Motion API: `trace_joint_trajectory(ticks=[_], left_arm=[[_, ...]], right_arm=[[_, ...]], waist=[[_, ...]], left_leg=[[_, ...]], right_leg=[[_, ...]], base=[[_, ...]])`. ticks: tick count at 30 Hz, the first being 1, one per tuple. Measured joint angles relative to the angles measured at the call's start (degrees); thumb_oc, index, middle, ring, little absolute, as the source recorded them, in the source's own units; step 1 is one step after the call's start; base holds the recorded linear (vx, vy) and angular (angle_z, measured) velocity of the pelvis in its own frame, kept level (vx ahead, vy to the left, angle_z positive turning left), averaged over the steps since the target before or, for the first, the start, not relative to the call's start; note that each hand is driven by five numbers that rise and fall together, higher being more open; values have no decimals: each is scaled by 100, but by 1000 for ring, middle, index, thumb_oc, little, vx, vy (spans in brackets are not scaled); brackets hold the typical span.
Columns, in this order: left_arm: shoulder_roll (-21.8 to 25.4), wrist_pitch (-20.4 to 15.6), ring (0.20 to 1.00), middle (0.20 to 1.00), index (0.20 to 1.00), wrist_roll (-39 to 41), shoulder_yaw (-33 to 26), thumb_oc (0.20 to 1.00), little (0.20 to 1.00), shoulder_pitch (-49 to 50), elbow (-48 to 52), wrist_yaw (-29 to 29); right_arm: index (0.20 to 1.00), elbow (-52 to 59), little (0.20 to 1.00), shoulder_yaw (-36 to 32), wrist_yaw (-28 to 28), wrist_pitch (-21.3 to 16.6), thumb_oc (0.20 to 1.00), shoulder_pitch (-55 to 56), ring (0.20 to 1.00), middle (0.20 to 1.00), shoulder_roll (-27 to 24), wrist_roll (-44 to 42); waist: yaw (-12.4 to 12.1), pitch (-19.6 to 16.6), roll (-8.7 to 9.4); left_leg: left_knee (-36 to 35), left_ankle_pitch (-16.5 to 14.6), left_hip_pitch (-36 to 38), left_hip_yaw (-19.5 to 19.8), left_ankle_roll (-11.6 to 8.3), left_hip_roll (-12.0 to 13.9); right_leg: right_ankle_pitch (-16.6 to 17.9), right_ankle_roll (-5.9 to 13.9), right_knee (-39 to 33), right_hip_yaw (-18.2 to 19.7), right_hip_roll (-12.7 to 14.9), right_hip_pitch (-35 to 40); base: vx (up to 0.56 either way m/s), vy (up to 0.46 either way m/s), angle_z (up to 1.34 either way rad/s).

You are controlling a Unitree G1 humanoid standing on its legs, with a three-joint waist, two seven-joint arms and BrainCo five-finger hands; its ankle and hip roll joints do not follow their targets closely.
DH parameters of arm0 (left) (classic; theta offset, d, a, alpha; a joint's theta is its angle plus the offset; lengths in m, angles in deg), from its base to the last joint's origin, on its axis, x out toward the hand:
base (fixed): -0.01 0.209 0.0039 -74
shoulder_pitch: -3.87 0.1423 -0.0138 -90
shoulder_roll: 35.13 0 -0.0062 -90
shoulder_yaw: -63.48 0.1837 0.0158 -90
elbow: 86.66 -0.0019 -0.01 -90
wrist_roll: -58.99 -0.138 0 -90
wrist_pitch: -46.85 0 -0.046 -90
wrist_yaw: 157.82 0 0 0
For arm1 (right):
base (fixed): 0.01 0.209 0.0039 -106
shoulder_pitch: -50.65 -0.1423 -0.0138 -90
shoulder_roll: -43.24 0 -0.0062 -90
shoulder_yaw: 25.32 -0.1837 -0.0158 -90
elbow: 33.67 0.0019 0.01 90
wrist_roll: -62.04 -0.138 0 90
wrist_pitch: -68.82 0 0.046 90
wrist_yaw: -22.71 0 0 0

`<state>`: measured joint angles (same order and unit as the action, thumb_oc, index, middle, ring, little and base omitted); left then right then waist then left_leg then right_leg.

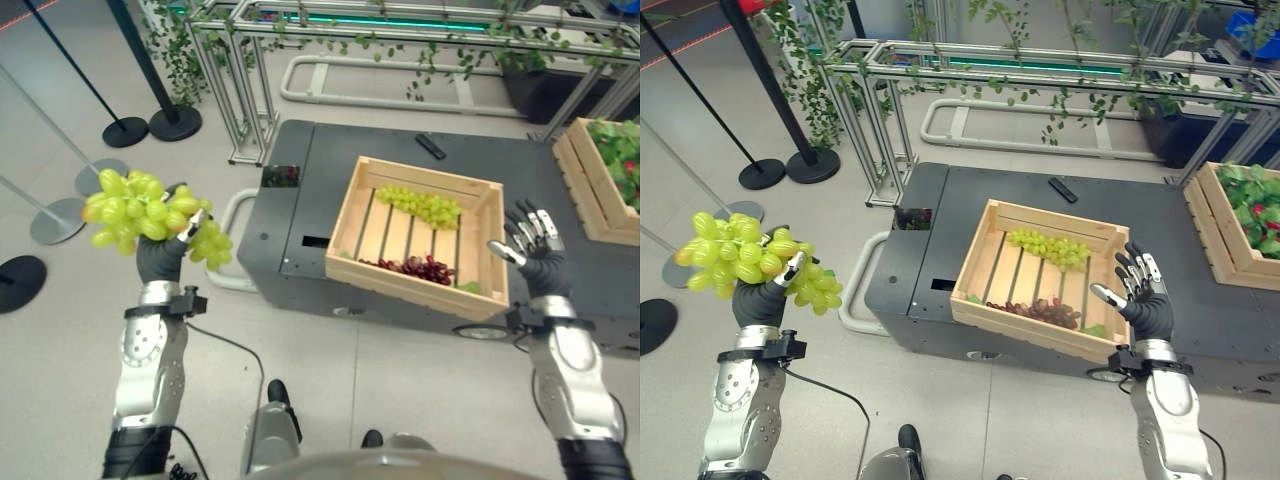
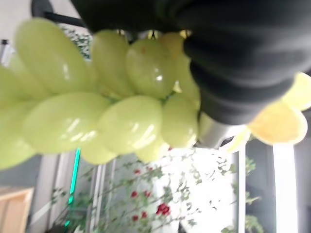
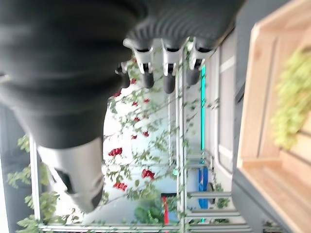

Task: Pick up the fruits from the basket on one side to the basket on the other side

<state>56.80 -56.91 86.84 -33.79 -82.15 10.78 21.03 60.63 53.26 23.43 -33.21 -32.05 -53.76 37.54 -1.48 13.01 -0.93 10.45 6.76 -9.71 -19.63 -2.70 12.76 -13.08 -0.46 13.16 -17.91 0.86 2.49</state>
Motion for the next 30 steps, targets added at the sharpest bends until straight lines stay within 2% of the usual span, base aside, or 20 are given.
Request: trace_joint_trajectory(ticks=[1,3,4,5,6,7,8,9,11,14,15,16,18,19,20,21,22,24,29,30], left_arm=[[-14,32,200,200,200,2,90,200,200,26,2,-34],[-23,63,200,200,200,1,172,200,200,120,0,-114],[-33,71,200,200,200,1,181,200,200,84,-2,-130],[-51,71,200,200,200,4,176,200,200,177,-4,-135],[-56,71,200,200,200,4,156,200,200,222,-11,-136],[-74,76,200,200,200,12,127,200,200,279,-20,-133],[-76,82,200,200,200,43,102,200,200,406,-42,-142],[-65,84,200,200,200,44,-3,200,200,542,-36,-190],[-66,87,200,200,200,46,-165,200,200,625,-36,-218],[-33,89,200,200,200,48,-206,200,200,500,-36,-236],[-10,108,200,200,200,47,-176,200,200,410,-35,-264],[-8,107,200,200,200,47,-172,200,200,392,-18,-276],[13,124,200,200,200,47,-64,200,200,203,3,-296],[17,122,200,200,200,47,9,200,200,100,20,-313],[10,121,200,200,200,47,89,200,200,-6,39,-329],[12,121,200,200,200,43,237,200,200,-139,58,-355],[21,120,200,200,200,43,260,200,200,-162,75,-369],[74,126,200,200,200,44,235,200,200,-85,76,-365],[234,121,200,200,200,40,31,200,200,30,77,-249],[284,122,200,200,200,11,30,200,200,17,76,-208]], right_arm=[[1000,15,1000,-35,20,0,1000,-8,1000,1000,-58,-44],[1000,59,1000,-93,19,-13,1000,-75,1000,1000,-157,-78],[1000,85,1000,-128,27,-14,1000,-77,1000,1000,-190,-86],[1000,127,1000,-124,26,-18,1000,-105,1000,1000,-306,-90],[1000,127,1000,-117,25,-15,1000,-134,1000,1000,-350,-88],[1000,129,1000,-115,26,-12,1000,-150,1000,1000,-373,-86],[1000,113,1000,-102,26,-10,1000,-159,1000,1000,-392,-84],[1000,104,1000,-94,44,-5,1000,-257,1000,1000,-384,-87],[1000,111,1000,-120,79,-9,1000,-270,1000,1000,-298,-89],[1000,42,1000,-99,105,-10,1000,-303,1000,1000,-64,-92],[1000,43,1000,-103,118,-10,1000,-311,1000,1000,17,-94],[1000,48,1000,-92,126,-10,1000,-311,1000,1000,25,-94],[1000,64,1000,-144,85,-14,1000,-273,1000,1000,56,-96],[1000,77,1000,-151,22,-23,1000,-253,1000,1000,60,-95],[1000,100,1000,-163,-25,-28,1000,-248,1000,1000,28,-94],[1000,100,1000,-196,-99,-48,1000,-257,1000,1000,-20,-93],[1000,99,1000,-157,-117,-48,1000,-290,1000,1000,-9,-92],[1000,97,1000,-96,-135,-53,1000,-336,1000,1000,36,-69],[1000,13,1000,195,-219,-45,1000,-573,1000,1000,276,-30],[1000,-1,1000,328,-244,-43,1000,-698,1000,1000,355,-28]], waist=[[104,3,-67],[59,68,-257],[76,127,-312],[24,204,-452],[6,232,-462],[-3,285,-445],[-159,295,-399],[-272,293,-291],[-239,289,-36],[-240,206,144],[-171,192,178],[-92,166,202],[75,101,175],[223,46,122],[380,16,52],[393,-43,-86],[358,-57,-88],[174,-69,-72],[-40,-132,35],[-99,-120,54]], left_leg=[[-93,117,25,132,-109,45],[-185,228,84,297,-248,101],[-203,290,107,376,-290,113],[-291,546,88,508,-328,95],[-374,731,86,643,-433,62],[-469,885,97,818,-663,25],[-429,808,150,982,-851,-86],[-62,471,157,1648,-864,-413],[480,23,123,1628,-660,-789],[1094,-690,376,1659,-438,-944],[1148,-995,541,1389,-447,-873],[1040,-1040,620,1293,-413,-840],[805,-1239,911,696,-466,-715],[729,-1288,937,169,-480,-626],[576,-1317,924,-63,-450,-580],[292,-1448,867,-37,-241,-613],[176,-1422,838,-1,38,-669],[63,-1363,796,142,231,-926],[121,-1369,765,418,538,-1314],[264,-1437,707,452,649,-1365]], right_leg=[[-51,-82,38,-104,-42,60],[-161,-207,223,-196,-238,137],[-195,-258,222,-222,-204,162],[-225,-311,365,-316,-249,171],[-262,-367,439,-324,-223,110],[-310,-416,476,-352,-163,99],[-221,-539,532,-370,-88,20],[-160,-593,561,-345,72,-92],[13,-576,292,-457,261,-84],[225,-608,20,-706,326,-103],[352,-596,-203,-1111,335,-10],[406,-569,-289,-1163,310,-18],[511,-469,-459,-1755,396,10],[565,-435,-470,-2320,504,14],[556,-375,-389,-2400,549,-44],[530,-331,-203,-2403,576,-218],[486,-260,-58,-2265,635,-346],[509,-148,176,-1799,806,-456],[429,161,810,-1788,1342,-555],[416,268,1348,-1761,1586,-712]], base=[[-134,-203,47],[-171,-177,59],[-211,-101,77],[-144,-43,59],[-199,-61,47],[-251,-73,29],[-316,-106,6],[-199,-67,3],[-133,-49,35],[-99,52,55],[-34,119,71],[-36,135,95],[-74,164,116],[-85,171,159],[-32,213,170],[1,161,115],[30,260,77],[40,296,52],[89,278,52],[18,251,67]])
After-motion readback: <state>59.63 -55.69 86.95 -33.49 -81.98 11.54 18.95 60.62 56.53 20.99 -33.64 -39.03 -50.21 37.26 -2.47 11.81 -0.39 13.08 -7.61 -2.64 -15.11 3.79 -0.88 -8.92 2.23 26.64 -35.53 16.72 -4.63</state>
